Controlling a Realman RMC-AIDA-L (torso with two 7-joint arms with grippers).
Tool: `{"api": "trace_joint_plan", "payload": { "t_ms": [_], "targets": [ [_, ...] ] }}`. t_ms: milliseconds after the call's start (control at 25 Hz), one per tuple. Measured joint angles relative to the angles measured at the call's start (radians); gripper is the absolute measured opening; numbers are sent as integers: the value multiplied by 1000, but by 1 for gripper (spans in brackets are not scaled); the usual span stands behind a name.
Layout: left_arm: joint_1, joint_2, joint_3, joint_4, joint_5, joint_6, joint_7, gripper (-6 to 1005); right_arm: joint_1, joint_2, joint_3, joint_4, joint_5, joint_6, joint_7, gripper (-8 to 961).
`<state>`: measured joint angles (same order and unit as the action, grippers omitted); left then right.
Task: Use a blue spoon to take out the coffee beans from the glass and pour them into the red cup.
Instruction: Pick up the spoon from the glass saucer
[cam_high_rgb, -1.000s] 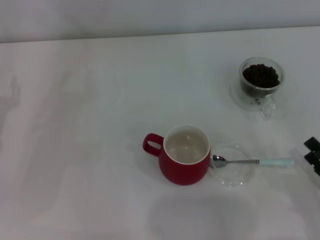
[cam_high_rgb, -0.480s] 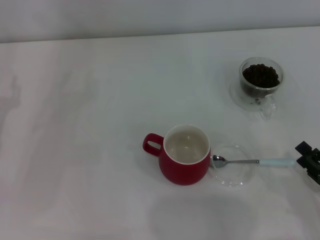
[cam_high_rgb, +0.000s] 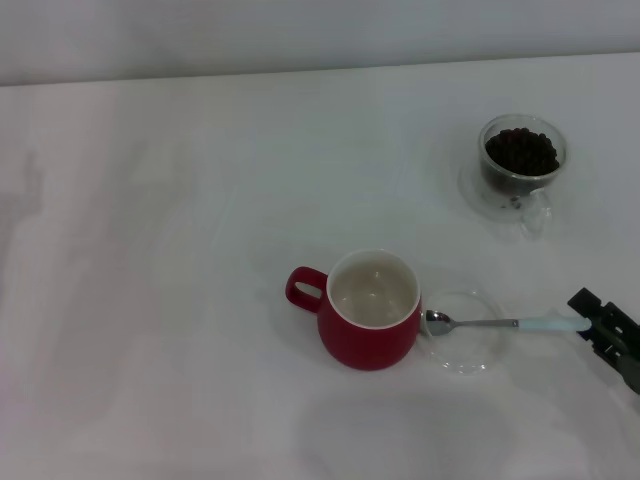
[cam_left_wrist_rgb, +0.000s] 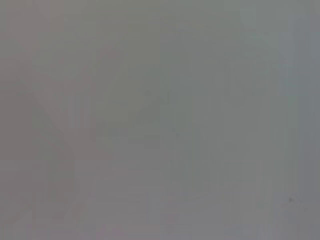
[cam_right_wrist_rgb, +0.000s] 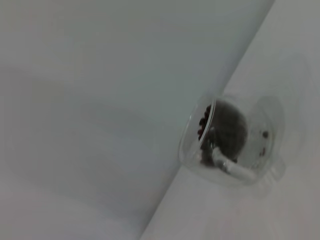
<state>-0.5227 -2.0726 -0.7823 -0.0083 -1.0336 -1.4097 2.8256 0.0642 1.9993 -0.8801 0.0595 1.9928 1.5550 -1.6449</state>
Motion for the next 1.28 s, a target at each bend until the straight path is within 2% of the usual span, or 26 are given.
{"api": "trace_joint_plan", "payload": {
  "t_ms": [520,1200,1280],
  "targets": [
    [3,-2,0,-1,0,0,0,502,28,10,-12,13,-31,-25,-21,767],
    [12,-3,0,1,0,-4,0,504,38,11,-3,14,-27,-34,-17,760],
    [12,-3,0,1,0,-4,0,503,39,11,-3,14,-28,-41,-16,701]
  ]
}}
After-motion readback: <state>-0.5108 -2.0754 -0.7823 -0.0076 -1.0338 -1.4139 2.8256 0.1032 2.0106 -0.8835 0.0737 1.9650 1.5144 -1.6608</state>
